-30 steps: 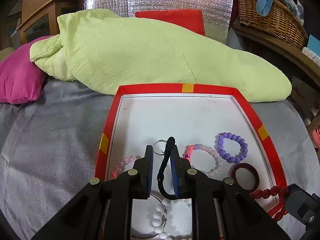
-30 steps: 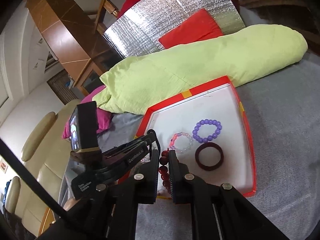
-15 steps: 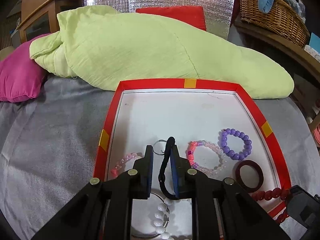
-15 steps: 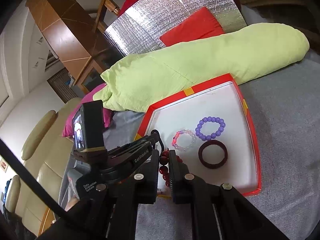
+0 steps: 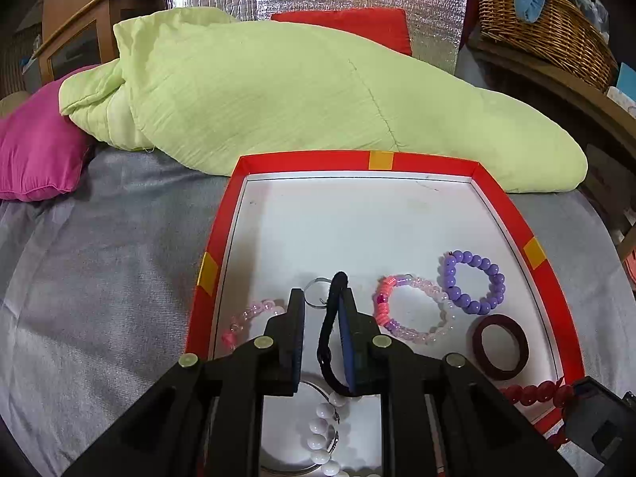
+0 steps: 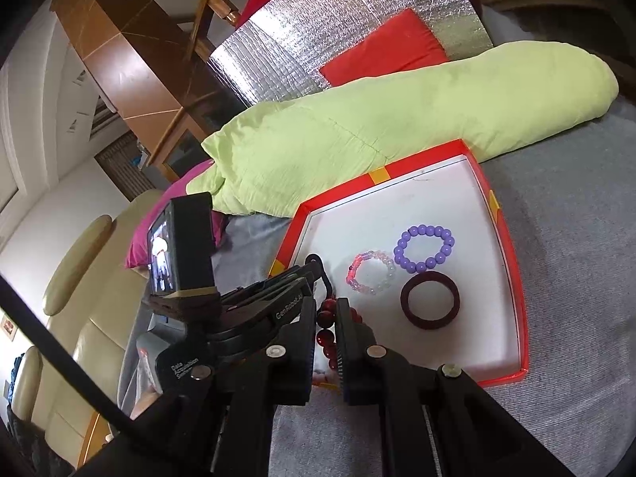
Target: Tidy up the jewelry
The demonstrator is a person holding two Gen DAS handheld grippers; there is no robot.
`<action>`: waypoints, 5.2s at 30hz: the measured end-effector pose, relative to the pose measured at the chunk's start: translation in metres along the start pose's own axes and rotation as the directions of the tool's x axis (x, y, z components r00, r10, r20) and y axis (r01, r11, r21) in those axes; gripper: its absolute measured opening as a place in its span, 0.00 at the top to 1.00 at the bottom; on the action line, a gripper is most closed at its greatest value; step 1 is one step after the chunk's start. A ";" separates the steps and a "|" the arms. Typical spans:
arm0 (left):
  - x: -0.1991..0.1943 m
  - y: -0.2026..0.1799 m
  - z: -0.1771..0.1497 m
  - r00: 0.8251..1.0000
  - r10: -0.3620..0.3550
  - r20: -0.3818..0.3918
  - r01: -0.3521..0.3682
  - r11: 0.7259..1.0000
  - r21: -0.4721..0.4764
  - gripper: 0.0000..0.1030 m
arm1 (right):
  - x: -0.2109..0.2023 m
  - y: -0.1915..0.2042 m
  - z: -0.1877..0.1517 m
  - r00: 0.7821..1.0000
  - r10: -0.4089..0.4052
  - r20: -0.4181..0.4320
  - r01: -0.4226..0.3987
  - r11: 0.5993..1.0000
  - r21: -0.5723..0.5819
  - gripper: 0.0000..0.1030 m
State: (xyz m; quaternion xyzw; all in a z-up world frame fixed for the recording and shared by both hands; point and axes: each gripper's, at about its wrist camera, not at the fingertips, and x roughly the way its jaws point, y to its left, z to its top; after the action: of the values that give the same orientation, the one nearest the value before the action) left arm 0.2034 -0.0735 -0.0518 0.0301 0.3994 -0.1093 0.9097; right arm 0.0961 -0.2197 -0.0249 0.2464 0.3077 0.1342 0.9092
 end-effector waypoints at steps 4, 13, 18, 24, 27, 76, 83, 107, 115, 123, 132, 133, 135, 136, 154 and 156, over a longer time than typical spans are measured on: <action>0.000 0.000 0.000 1.000 0.005 -0.003 -0.005 1.000 -0.001 0.83 | 0.002 -0.002 0.000 1.000 -0.003 -0.010 0.004 1.000 0.004 0.90; -0.004 0.000 -0.001 0.999 0.052 -0.014 -0.052 0.998 0.020 0.82 | 0.004 -0.009 0.000 0.999 -0.031 -0.025 0.032 0.999 0.013 0.90; -0.015 0.000 -0.001 0.996 0.086 0.006 -0.086 0.996 0.038 0.62 | 0.004 -0.013 0.000 0.998 -0.051 -0.034 0.052 0.998 0.020 0.90; -0.039 -0.001 -0.002 0.994 0.105 0.038 -0.107 0.993 0.058 0.56 | 0.004 -0.017 -0.001 0.996 -0.072 -0.045 0.073 0.997 0.031 0.90; -0.050 0.001 -0.002 0.991 0.120 0.054 -0.123 0.990 0.062 0.53 | 0.005 -0.018 -0.001 0.994 -0.088 -0.057 0.091 0.995 0.037 0.90; -0.164 0.025 -0.061 0.984 0.134 0.116 -0.132 0.991 -0.022 0.29 | -0.073 0.023 -0.023 0.915 -0.402 0.034 0.400 0.892 -0.212 0.36; -0.183 0.032 -0.090 0.974 0.190 0.122 -0.186 0.982 -0.047 0.29 | -0.109 0.028 -0.039 0.891 -0.447 0.082 0.454 0.868 -0.200 0.35; -0.186 0.057 -0.117 0.968 0.234 0.090 -0.229 0.971 -0.063 0.29 | -0.081 0.077 -0.075 0.913 -0.399 0.090 0.402 0.836 -0.374 0.33; -0.184 0.055 -0.116 0.970 0.227 0.085 -0.222 0.973 -0.060 0.29 | -0.080 0.074 -0.073 0.915 -0.394 0.084 0.396 0.841 -0.368 0.33; -0.182 0.053 -0.116 0.970 0.229 0.079 -0.224 0.973 -0.060 0.29 | -0.082 0.069 -0.071 0.915 -0.396 0.082 0.398 0.845 -0.357 0.33; -0.182 0.049 -0.115 0.972 0.221 0.082 -0.218 0.975 -0.051 0.29 | -0.083 0.061 -0.067 0.913 -0.400 0.076 0.402 0.852 -0.336 0.33; -0.182 0.050 -0.115 0.971 0.224 0.083 -0.220 0.974 -0.053 0.29 | -0.083 0.061 -0.067 0.913 -0.401 0.076 0.402 0.852 -0.335 0.33; -0.183 0.051 -0.115 0.972 0.221 0.084 -0.217 0.974 -0.058 0.29 | -0.082 0.061 -0.067 0.912 -0.402 0.077 0.403 0.851 -0.335 0.33; -0.184 0.052 -0.115 0.971 0.223 0.085 -0.218 0.974 -0.060 0.29 | -0.082 0.061 -0.067 0.912 -0.402 0.077 0.404 0.851 -0.335 0.33; -0.189 0.061 -0.116 0.970 0.229 0.086 -0.223 0.972 -0.068 0.29 | -0.075 0.066 -0.070 0.913 -0.402 0.072 0.402 0.853 -0.334 0.33; -0.189 0.061 -0.116 0.970 0.229 0.086 -0.223 0.972 -0.069 0.29 | -0.075 0.066 -0.070 0.913 -0.402 0.072 0.402 0.853 -0.334 0.33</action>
State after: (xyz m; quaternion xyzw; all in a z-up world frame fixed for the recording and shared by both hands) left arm 0.0097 0.0357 0.0059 0.0434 0.3536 0.0056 0.9344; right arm -0.0118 -0.1689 -0.0008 0.0153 0.3244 -0.0071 0.9458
